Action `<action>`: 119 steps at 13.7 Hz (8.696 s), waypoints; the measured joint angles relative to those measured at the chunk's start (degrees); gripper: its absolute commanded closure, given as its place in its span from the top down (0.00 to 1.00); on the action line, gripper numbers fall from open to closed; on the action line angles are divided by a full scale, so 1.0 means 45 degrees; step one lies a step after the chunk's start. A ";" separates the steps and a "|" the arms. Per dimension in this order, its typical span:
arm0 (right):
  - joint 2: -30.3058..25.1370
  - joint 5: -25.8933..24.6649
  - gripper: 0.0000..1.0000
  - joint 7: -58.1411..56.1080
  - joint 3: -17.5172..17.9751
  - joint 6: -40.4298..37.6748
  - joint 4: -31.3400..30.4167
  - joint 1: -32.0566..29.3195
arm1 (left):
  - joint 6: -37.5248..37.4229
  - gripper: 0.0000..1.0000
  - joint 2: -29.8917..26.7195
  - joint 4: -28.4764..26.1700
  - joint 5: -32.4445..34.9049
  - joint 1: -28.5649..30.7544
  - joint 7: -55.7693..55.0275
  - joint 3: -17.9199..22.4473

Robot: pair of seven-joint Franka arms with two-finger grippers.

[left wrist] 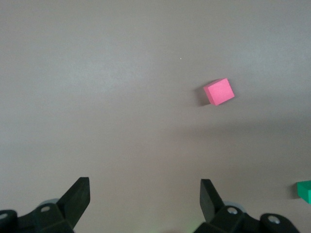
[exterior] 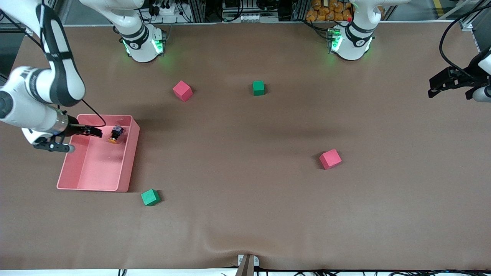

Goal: Place and upright button with both arms

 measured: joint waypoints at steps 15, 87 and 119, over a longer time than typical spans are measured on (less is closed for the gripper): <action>0.1483 0.0933 1.00 -0.0288 0.0277 0.3073 -0.2132 0.0249 | -0.0047 1.00 0.0001 -0.0049 0.0000 0.0130 0.0000 0.0029; 0.2267 0.3478 1.00 0.3408 -0.5177 -0.7961 1.0029 0.9731 | -0.0117 1.00 0.0251 -0.0321 -0.0888 0.0409 0.0000 -0.0216; -0.3282 0.0047 1.00 0.0336 0.1388 -1.0274 0.8215 0.0066 | 0.4839 0.98 1.0608 0.2807 -0.0892 -0.8332 -0.5180 0.0051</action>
